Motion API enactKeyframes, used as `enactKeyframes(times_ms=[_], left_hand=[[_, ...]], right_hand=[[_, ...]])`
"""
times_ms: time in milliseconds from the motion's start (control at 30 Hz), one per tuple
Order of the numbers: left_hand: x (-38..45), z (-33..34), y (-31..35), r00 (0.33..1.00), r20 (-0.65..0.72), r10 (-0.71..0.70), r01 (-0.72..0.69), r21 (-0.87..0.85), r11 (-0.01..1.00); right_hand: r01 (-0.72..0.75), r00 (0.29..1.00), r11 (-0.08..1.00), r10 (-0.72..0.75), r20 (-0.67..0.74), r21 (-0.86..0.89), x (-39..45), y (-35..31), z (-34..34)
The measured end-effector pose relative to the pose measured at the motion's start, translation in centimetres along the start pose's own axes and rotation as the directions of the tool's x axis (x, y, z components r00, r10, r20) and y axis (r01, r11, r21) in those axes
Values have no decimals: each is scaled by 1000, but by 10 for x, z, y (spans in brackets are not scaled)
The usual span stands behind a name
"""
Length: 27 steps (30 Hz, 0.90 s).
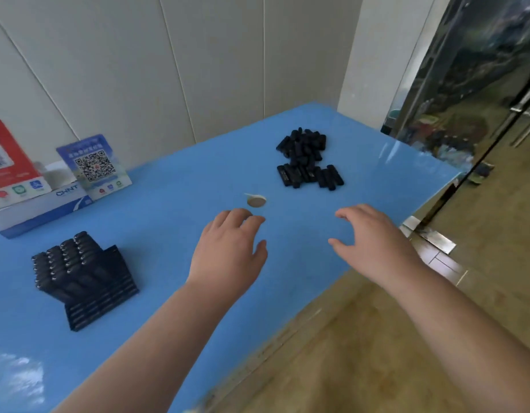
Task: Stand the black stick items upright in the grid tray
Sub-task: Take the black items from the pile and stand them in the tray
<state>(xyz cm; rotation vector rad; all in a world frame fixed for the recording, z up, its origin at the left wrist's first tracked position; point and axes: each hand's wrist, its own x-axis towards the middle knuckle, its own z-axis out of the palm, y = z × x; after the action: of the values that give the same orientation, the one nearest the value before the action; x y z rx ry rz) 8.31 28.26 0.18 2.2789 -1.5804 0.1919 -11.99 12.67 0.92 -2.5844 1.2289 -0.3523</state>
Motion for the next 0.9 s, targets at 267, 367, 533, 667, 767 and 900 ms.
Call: enactKeyframes(times_ms=[267, 367, 533, 667, 767, 900], left_hand=[[39, 49, 98, 986, 158, -61, 53, 55, 997], [56, 65, 136, 987, 147, -62, 59, 26, 998], [84, 87, 174, 978, 203, -45, 53, -31, 998], [112, 100, 179, 976, 209, -61, 68, -25, 997], [139, 111, 178, 975, 209, -71, 80, -33, 996], [184, 129, 173, 960, 270, -75, 86, -32, 996]], right_hand=[[-13, 1000, 994, 13, -5, -110, -3, 112, -47], [19, 1000, 985, -16, 23, -174, -1, 145, -57], [3, 1000, 990, -1, 16, -139, 13, 180, -67], [10, 1000, 991, -7, 22, -133, 36, 196, -66], [25, 999, 990, -21, 27, -138, 62, 203, -67], [26, 999, 986, -19, 43, -168, 103, 213, -72]])
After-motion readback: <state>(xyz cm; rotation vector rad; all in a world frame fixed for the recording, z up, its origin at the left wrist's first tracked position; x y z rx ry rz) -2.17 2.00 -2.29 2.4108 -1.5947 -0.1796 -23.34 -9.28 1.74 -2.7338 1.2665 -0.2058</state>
